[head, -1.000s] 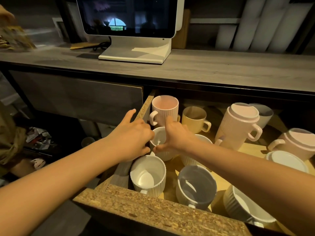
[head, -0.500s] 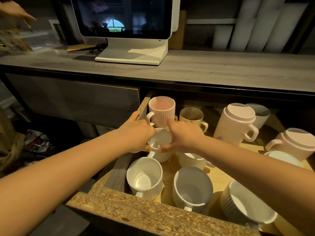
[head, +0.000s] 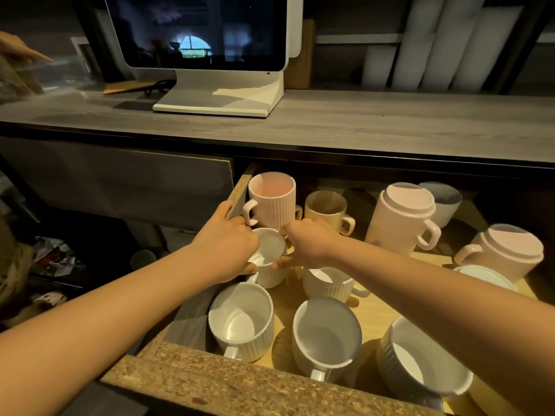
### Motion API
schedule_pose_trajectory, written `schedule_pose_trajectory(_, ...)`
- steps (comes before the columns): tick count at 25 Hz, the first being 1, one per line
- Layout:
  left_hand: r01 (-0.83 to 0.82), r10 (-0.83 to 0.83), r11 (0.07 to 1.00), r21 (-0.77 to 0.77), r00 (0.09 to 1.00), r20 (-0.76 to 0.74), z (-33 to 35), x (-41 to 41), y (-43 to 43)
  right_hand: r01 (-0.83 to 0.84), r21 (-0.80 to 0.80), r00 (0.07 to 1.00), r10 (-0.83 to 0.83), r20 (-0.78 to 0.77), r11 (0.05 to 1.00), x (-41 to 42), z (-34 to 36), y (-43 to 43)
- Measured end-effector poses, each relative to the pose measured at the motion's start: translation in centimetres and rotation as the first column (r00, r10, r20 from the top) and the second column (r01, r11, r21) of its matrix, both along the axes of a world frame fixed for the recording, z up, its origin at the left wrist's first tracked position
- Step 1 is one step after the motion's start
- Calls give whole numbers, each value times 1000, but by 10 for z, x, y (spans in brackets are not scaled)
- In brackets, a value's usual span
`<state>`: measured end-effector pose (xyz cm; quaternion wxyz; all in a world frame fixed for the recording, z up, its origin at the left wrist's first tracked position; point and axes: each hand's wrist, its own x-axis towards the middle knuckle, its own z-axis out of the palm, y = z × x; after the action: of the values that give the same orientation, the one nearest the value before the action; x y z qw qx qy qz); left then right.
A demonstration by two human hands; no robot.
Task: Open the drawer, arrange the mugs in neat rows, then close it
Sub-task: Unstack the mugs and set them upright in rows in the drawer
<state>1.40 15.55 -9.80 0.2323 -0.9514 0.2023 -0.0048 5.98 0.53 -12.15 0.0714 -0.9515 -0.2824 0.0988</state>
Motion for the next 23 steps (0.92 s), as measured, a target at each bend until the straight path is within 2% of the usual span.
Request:
schedule_pose_trajectory(6, 7, -11, 999, -42, 996, -88, 15, -1, -7, -38, -13, 999, 38, -15, 999, -4, 27, -27)
schedule_pose_trajectory(10, 43, -112, 953, -300, 970, -217, 31, 1, -40, -84, -46, 991, 79, -107, 995, -16, 40, -71)
schedule_pose_trajectory(12, 44, -133, 951, -307, 953, -274, 33, 7, -61, -67, -39, 987, 60, -152, 997, -23, 35, -85)
schedule_pose_trajectory(15, -34, -71, 969, -246, 910, -408, 32, 19, -81, -50, -2, 981, 49, -188, 999, -25, 22, -92)
schedule_pose_trajectory(18, -96, -36, 962, -254, 882, -470, 29, 23, -86, -63, 11, 992, 64, -110, 998, -23, 13, -90)
schedule_pose_trajectory(21, -124, -35, 934, -336, 902, -430, 18, 22, -80, -52, 11, 998, 53, -45, 999, -22, 12, -88)
schedule_pose_trajectory(23, -135, -43, 906, -400, 912, -407, 11, 22, -75, 11, 17, 1000, -11, -9, 1000, -21, 10, -87)
